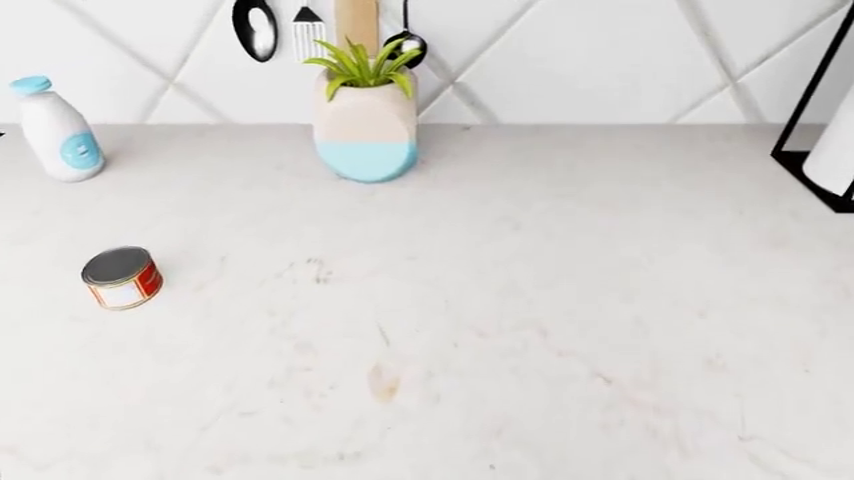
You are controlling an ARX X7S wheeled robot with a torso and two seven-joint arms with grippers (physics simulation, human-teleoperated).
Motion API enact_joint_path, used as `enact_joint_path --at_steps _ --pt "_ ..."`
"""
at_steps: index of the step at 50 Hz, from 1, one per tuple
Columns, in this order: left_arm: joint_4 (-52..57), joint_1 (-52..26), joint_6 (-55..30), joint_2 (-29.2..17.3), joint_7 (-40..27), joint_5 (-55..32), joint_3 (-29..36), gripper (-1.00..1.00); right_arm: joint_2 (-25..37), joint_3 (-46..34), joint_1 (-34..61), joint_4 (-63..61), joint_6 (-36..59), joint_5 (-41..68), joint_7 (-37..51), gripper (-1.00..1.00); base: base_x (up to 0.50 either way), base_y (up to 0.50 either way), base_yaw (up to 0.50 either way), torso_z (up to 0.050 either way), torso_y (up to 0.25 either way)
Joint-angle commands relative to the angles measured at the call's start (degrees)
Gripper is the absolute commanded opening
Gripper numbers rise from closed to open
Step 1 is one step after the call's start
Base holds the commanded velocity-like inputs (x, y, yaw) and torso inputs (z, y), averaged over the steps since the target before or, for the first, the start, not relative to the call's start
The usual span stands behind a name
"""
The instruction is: Pick the cans from the counter and place them in their designated side in the cabinet.
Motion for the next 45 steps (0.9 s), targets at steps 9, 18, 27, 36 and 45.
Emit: enact_joint_path --at_steps 9,18,27,36,45 --pt "-0.4 -0.2 -0.2 0.4 1.1 1.0 0.4 1.00 0.0 -0.1 0.6 -0.8 -0.3 -0.3 -0.5 -1.00 0.17 -0.09 0.00 0.000 0.001" --pt "-0.2 -0.1 0.0 0.0 1.1 0.8 0.4 1.00 0.0 -0.1 0.6 -0.8 -0.3 -0.3 -0.5 -1.00 0.07 -0.02 0.00 0.000 0.001" --pt "0.2 0.3 0.3 -0.3 1.2 0.8 0.3 1.00 0.0 -0.1 0.6 -0.8 -0.3 -0.3 -0.5 -1.00 0.00 0.00 0.00 0.000 0.001" --pt "0.3 0.5 0.5 -0.6 1.2 0.8 0.4 1.00 0.0 -0.1 0.6 -0.8 -0.3 -0.3 -0.5 -1.00 0.02 0.00 0.00 0.000 0.000" --pt "0.3 0.7 0.6 -0.6 1.5 1.1 0.5 1.00 0.0 -0.1 0.6 -0.8 -0.3 -0.3 -0.5 -1.00 0.29 0.00 0.00 0.000 0.001"
